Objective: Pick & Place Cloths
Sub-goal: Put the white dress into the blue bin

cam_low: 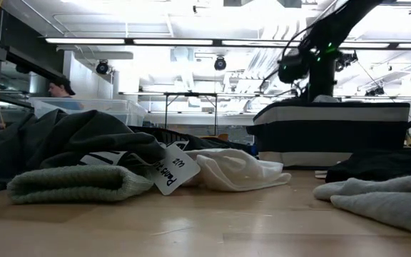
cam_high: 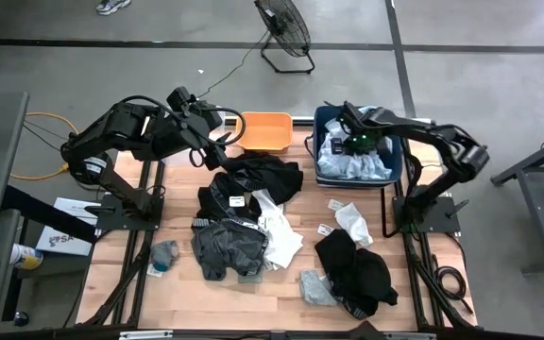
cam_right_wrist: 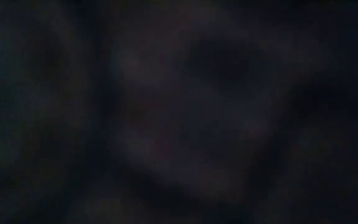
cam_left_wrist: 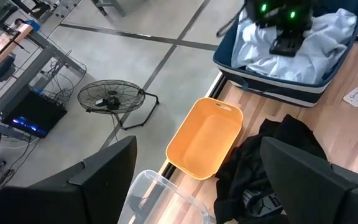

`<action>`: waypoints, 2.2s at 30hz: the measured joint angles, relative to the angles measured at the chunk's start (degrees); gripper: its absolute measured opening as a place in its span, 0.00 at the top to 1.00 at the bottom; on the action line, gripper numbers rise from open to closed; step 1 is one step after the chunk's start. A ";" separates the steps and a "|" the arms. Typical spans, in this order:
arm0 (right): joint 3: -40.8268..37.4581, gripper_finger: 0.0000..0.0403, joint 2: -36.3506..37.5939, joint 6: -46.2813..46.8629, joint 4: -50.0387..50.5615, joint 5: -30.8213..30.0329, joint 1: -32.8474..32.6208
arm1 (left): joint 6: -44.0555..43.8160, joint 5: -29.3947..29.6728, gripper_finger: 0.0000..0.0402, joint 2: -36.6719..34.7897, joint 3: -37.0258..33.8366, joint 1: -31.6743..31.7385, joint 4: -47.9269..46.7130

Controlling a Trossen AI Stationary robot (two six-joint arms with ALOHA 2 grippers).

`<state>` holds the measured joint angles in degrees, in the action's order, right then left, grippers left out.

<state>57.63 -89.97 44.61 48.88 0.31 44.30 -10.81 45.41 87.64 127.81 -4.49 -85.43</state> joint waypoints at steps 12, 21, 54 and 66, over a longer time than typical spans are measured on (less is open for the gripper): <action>0.30 0.92 -9.49 -3.69 -1.77 2.50 0.03 | 0.00 0.00 0.16 0.00 0.00 0.00 0.00; -0.32 0.80 -3.89 -4.36 -1.77 4.16 0.86 | -0.02 0.00 0.16 0.00 0.00 0.00 0.00; -0.09 0.47 24.91 -3.73 -4.89 -1.47 0.82 | -0.17 0.02 0.16 0.00 0.00 0.00 0.00; -0.62 0.98 16.59 -5.61 -7.92 -5.94 0.86 | -0.17 0.02 0.16 0.00 0.00 0.00 0.00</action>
<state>57.01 -73.38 39.00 40.96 -5.63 45.17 -10.98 45.43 87.64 127.81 -4.49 -85.43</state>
